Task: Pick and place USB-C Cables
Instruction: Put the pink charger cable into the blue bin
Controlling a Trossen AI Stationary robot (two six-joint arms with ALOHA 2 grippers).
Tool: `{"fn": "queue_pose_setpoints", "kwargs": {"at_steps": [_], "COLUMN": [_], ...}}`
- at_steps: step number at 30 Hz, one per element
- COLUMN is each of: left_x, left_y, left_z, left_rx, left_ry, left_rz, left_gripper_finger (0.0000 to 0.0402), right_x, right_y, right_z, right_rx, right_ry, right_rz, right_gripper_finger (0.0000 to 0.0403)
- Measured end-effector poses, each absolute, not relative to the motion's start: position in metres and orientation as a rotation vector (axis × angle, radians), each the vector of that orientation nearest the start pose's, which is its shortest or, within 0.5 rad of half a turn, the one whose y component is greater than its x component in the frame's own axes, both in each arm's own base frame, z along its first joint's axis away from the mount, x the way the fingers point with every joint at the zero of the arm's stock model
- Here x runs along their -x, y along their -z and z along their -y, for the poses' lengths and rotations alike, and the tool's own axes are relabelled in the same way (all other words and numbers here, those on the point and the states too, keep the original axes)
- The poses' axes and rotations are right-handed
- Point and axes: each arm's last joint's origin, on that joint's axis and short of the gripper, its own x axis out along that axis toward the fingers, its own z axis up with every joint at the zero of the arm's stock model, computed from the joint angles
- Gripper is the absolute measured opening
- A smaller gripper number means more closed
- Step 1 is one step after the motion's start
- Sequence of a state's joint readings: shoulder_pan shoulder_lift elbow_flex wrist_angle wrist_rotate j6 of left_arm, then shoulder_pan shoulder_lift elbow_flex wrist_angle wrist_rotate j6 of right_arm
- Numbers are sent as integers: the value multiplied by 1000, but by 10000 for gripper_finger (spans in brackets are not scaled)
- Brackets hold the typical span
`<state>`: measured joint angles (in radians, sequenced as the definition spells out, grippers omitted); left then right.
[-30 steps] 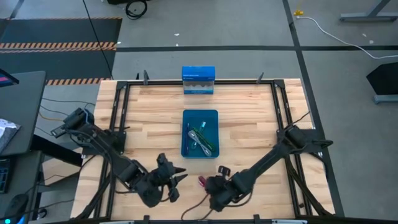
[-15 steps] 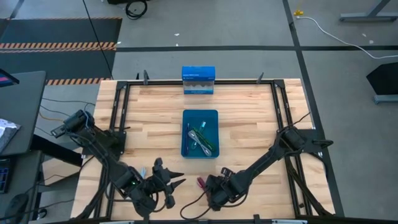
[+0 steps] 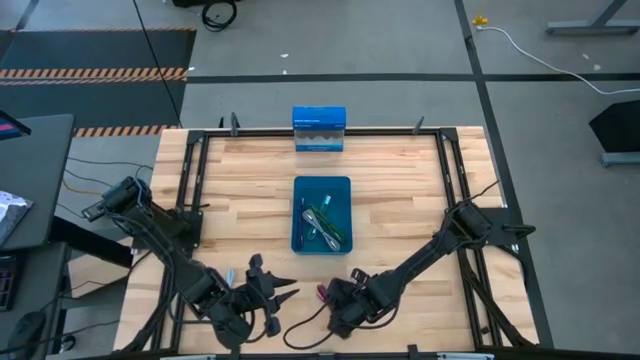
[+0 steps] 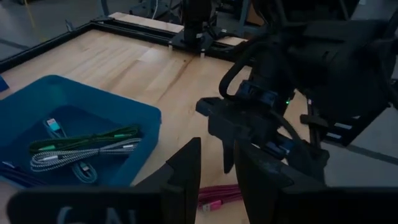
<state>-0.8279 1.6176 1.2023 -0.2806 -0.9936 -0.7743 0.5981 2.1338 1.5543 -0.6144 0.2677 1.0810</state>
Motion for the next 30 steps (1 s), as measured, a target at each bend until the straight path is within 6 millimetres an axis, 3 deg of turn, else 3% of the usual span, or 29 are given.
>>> {"fn": "queue_pose_setpoints", "kwargs": {"at_steps": [12,30], "left_x": [-250,-251], "left_y": [-271,-272], "left_z": [240,241], "left_rx": [231,240], "left_ry": [-293,-289], "left_rz": [-322,-314], "left_gripper_finger": [103,103], "right_x": [-370,-387], "right_y": [-153,-153], "right_z": [-239,-209], "right_rx": [-479,-407], "right_ry": [286,327], "right_rz": [-1033,-997], "right_gripper_finger": [146,146]}}
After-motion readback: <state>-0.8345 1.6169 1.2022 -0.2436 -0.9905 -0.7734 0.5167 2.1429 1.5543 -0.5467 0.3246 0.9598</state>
